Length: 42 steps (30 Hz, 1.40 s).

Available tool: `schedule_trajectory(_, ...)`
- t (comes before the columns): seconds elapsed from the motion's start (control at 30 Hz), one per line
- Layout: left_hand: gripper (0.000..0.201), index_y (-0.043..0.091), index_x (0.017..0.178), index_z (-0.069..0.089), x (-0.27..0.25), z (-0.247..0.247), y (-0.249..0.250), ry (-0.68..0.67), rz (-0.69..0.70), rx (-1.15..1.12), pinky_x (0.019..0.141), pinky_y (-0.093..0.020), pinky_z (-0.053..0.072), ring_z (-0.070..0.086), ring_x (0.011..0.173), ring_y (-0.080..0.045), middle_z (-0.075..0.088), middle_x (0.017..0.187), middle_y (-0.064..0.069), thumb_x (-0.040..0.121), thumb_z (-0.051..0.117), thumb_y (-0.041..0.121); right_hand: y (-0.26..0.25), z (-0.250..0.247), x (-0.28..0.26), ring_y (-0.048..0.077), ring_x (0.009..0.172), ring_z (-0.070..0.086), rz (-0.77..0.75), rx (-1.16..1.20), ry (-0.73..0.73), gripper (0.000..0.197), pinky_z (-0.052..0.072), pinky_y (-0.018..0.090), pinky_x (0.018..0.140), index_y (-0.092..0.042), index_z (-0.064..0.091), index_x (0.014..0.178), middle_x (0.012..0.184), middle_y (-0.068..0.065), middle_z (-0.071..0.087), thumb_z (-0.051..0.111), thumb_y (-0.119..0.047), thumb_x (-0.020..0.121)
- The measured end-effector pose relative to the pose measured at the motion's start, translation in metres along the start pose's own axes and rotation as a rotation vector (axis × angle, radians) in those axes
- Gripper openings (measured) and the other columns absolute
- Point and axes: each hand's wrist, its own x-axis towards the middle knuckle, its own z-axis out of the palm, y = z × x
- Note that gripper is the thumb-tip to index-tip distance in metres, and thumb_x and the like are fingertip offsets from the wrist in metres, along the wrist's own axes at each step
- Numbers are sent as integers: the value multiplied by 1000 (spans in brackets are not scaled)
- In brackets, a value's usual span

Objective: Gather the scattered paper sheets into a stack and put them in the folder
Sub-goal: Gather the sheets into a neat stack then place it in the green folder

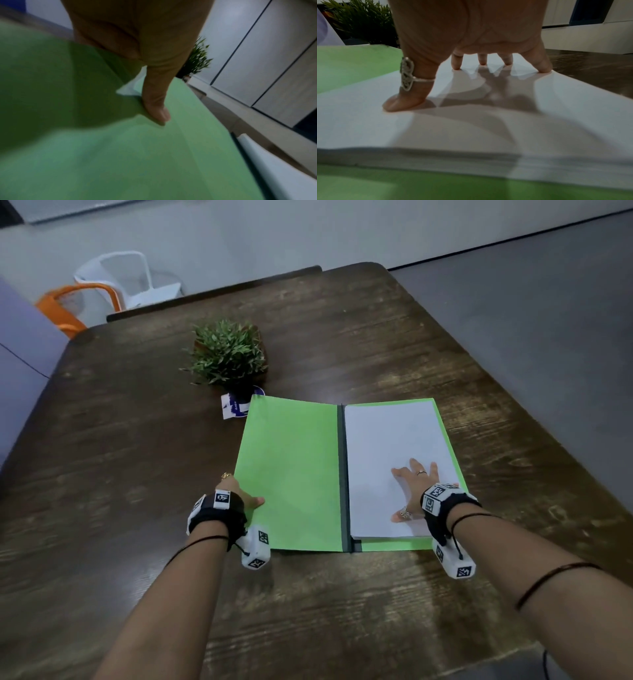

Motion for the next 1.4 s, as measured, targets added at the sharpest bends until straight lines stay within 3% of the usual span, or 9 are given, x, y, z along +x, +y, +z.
schedule_trajectory(0.4, 16, 2, 103, 50, -122, -45, 113, -23, 564, -13, 79, -32, 42, 56, 104, -31, 57, 110, -20, 90, 54, 10, 0, -2, -11, 41, 141, -18, -43, 29, 42, 109, 16, 74, 102, -44, 4, 144, 156, -6, -16, 75, -60, 63)
schedule_trajectory(0.57, 31, 1, 118, 54, -163, 0, 175, -57, 588, -105, 89, -32, 43, 54, 112, -35, 58, 121, -21, 90, 48, 14, 8, -2, -15, 37, 143, -13, -94, 54, 98, 106, 16, 70, 103, -45, 7, 142, 157, -7, -11, 67, -73, 60)
schedule_trajectory(0.67, 37, 11, 128, 49, -181, 28, 203, -88, 559, -178, 92, -31, 42, 53, 114, -34, 57, 125, -18, 91, 45, 17, 22, -2, -9, 29, 145, 5, -106, 156, 140, 120, 15, 63, 110, -41, 16, 145, 158, -1, 8, 33, -101, 42)
schedule_trajectory(0.73, 40, 14, 132, 43, -191, 50, 219, -168, 530, -222, 93, -32, 41, 52, 115, -34, 55, 127, -17, 92, 43, 19, 42, -4, -13, 27, 139, 25, -49, 291, 247, 99, 22, 54, 110, -34, 31, 141, 152, 1, 29, 37, -90, 60)
schedule_trajectory(0.8, 44, 14, 135, 40, -196, 75, 234, -238, 514, -221, 94, -33, 41, 51, 117, -34, 53, 130, -18, 93, 44, 24, 64, -7, -27, 29, 130, 40, 7, 416, 360, 56, 31, 39, 105, -21, 43, 137, 143, 8, 43, 54, -43, 88)
schedule_trajectory(0.9, 51, 14, 139, 37, -199, 111, 247, -245, 542, -101, 97, -38, 42, 50, 119, -36, 50, 134, -15, 93, 44, 35, 104, -7, -31, 32, 121, 50, 66, 561, 401, 40, 37, 30, 97, -5, 51, 130, 132, 17, 54, 54, -12, 91)
schedule_trajectory(1.07, 66, 21, 149, 18, -191, 173, 247, -282, 591, 276, 107, -54, 29, 21, 135, -40, 17, 155, -4, 93, 27, 56, 132, -5, -33, 28, 126, 45, 58, 706, 341, 33, 34, 27, 99, -6, 56, 128, 133, 12, 54, 45, -15, 98)
schedule_trajectory(1.2, 52, 25, 149, 18, -182, 199, 245, -351, 611, 495, 111, -60, 13, 3, 141, -41, 2, 158, 2, 99, 30, 34, 129, -6, -25, 29, 118, 53, 46, 707, 272, 30, 38, 29, 97, -6, 67, 112, 122, 14, 61, 49, -24, 96)
schedule_trajectory(1.4, 54, 21, 138, 38, -164, 196, 240, -270, 763, 545, 97, -54, 38, 27, 125, -42, 25, 143, -8, 88, 50, 6, 117, 0, -13, 30, 123, 42, 146, 497, 272, 41, 33, 29, 105, -13, 64, 115, 131, 13, 44, 61, -43, 87)
